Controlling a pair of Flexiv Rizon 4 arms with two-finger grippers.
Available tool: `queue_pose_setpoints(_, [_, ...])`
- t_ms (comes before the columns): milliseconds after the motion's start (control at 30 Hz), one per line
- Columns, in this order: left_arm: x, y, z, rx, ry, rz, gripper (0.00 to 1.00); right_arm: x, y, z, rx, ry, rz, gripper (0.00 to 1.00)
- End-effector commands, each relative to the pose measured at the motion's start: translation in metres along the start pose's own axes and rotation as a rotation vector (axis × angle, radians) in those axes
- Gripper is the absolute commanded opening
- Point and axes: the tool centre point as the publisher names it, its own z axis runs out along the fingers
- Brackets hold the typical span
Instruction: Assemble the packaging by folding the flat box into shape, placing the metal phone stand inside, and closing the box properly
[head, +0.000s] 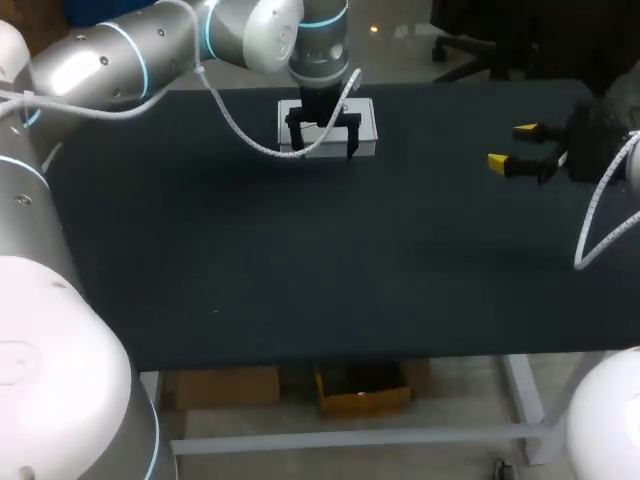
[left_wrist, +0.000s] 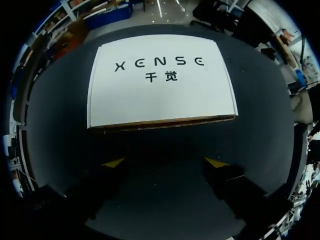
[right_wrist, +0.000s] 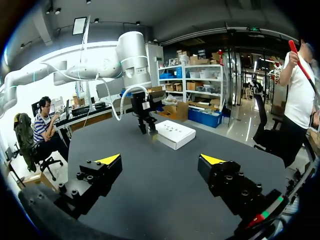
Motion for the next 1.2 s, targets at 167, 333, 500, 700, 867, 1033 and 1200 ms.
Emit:
queue_pose_setpoints(167, [-0.035,0.133,-0.043,0.387,0.040,0.035,1.00,0.000,0.000,-0.001,-0.004,0.002,-0.001,1.00])
queue_pose_setpoints(333, [-0.044,0.170,-0.049,0.500,0.062,0.058,1.00,0.000,0.000,-0.001,-0.004,0.002,-0.001,1.00])
queue_pose_setpoints(500, [-0.054,0.188,-0.052,0.567,0.111,0.095,1.00,0.000,0.000,-0.001,-0.004,0.002,-0.001,1.00])
queue_pose_setpoints(700, [-0.067,0.191,-0.052,0.588,0.218,0.166,1.00,0.000,0.000,-0.001,-0.004,0.002,-0.001,1.00])
queue_pose_setpoints(867, [-0.075,0.183,-0.053,0.598,0.276,0.188,1.00,0.000,0.000,-0.001,-0.004,0.002,-0.001,1.00])
queue_pose_setpoints(1033, [-0.074,0.166,-0.059,0.558,0.295,0.215,1.00,0.000,0.000,-0.001,-0.004,0.002,-0.001,1.00])
queue_pose_setpoints(1200, [-0.072,0.159,-0.062,0.503,0.326,0.267,1.00,0.000,0.000,-0.001,-0.004,0.002,-0.001,1.00])
